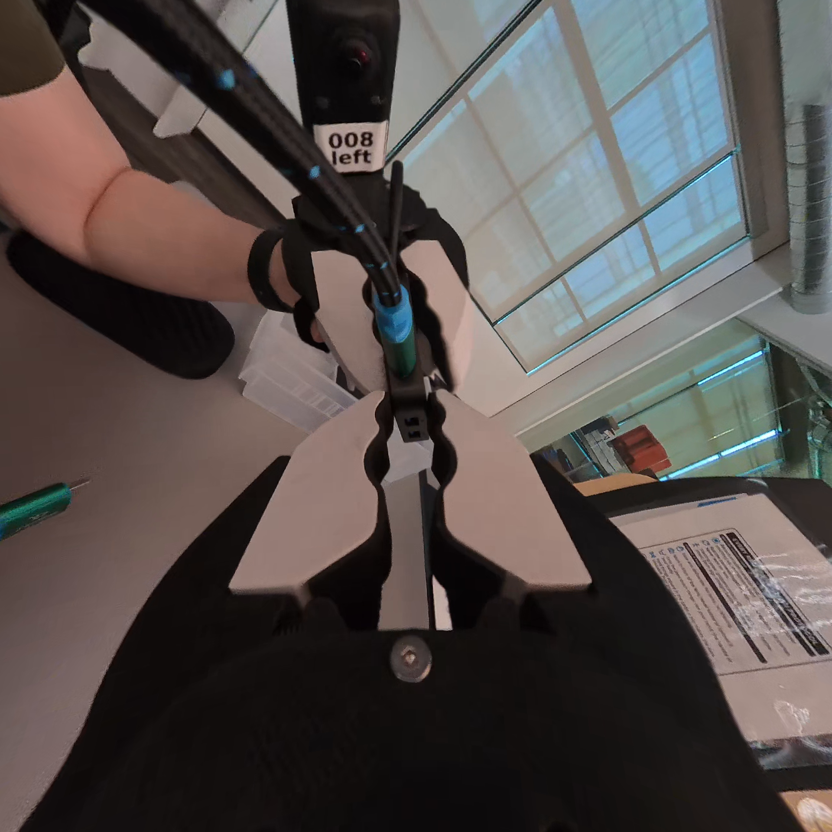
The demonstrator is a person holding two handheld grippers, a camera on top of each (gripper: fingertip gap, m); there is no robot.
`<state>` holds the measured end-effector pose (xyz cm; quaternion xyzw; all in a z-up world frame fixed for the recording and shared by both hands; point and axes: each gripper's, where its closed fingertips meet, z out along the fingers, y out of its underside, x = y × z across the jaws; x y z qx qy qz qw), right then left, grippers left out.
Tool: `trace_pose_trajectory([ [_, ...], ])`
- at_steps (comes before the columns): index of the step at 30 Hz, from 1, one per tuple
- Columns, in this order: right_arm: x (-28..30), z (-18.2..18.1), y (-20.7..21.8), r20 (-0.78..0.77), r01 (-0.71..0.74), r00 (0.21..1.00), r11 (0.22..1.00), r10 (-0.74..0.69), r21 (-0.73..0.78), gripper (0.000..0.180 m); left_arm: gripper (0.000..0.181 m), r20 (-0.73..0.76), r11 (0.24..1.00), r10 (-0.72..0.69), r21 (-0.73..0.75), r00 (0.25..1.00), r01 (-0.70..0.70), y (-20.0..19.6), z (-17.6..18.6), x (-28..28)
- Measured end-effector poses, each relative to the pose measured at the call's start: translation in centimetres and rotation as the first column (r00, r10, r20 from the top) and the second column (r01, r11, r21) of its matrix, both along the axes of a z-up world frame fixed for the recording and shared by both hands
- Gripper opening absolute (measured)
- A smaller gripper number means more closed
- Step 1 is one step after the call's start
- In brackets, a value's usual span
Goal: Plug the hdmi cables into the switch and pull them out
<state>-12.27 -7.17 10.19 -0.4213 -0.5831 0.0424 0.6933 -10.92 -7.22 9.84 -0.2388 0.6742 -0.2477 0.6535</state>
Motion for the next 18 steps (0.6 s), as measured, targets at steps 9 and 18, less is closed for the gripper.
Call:
trace_pose_trajectory([
  [9,5.6,2.9,2.4,-0.14,0.282,0.954,0.952,-0.266,0.115,0.025,0.016,0.138,0.909,0.258,0.302,0.956,-0.289,3.1,1.2,-0.5],
  [18,12.2,13.8,-5.6,-0.685,0.183,0.685,0.969,-0.248,-0.168,0.02,0.016,0.294,0.686,0.565,0.351,0.771,-0.637,10.6,3.5,-4.0],
])
